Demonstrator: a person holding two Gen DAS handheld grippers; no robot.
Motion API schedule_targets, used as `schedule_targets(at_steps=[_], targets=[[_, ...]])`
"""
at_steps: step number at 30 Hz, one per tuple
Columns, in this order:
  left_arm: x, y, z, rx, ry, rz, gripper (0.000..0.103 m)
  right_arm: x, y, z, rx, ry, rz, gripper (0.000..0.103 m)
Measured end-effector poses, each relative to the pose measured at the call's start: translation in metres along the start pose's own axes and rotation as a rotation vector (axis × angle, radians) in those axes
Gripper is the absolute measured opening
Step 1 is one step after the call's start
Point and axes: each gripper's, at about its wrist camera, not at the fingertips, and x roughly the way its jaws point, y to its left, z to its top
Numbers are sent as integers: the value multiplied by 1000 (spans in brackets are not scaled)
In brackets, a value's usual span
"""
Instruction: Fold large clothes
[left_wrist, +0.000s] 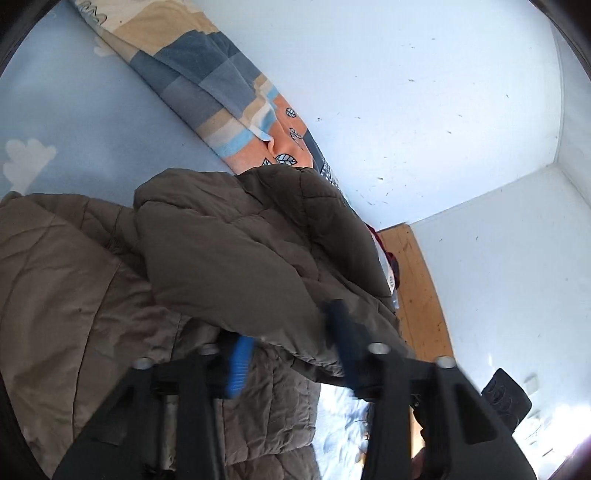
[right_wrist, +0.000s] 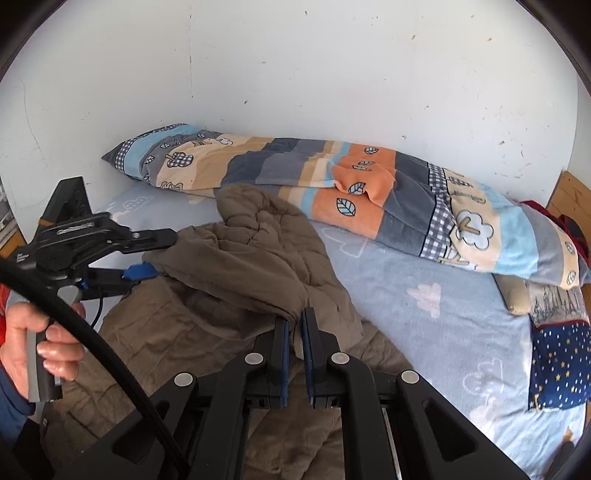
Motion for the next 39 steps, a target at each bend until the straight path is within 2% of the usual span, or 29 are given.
schedule_targets(at_steps=[3,7,9,11,14,17,18,22,24,26,28,31,33,36,37,39], targets=[[-21,-13,-22,101,-21,82,26,-20,3,-20,-6,-13,-1,4],[-57,-16,-59,183,-13,125,24,-52,18,-47,-19,-43,22,4],[-70,-12,-77,231,-10,179,24,-53,24,-60,-6,-18,29,4],[-78,-5,-93,244,29,203,24,-47,26,-73,35,11,30,4],[-88,-1,-110,290,60,244,24,-35,24,-78,138,58,87,6],[-88,-4,-106,359,40,305,24,-22,26,-68,186,62,85,17],[-87,-7,-100,374,28,318,24,-17,27,-62,201,71,83,19],[-56,-13,-53,414,-12,397,37,11,29,-27,247,73,89,20],[-30,-7,-35,409,7,441,37,30,31,-15,270,69,96,30],[-7,4,-27,391,46,461,37,56,33,-10,280,103,94,42],[16,20,-28,376,100,524,37,88,36,-18,292,158,80,42],[46,53,-41,351,224,629,38,138,44,-51,299,307,52,42],[54,60,-46,368,231,654,38,164,47,-75,308,377,31,42],[59,56,-47,383,236,702,38,173,51,-81,298,377,18,42],[54,50,-46,384,226,704,38,172,50,-77,305,390,23,42],[37,37,-48,392,192,660,38,156,47,-69,325,373,43,42]])
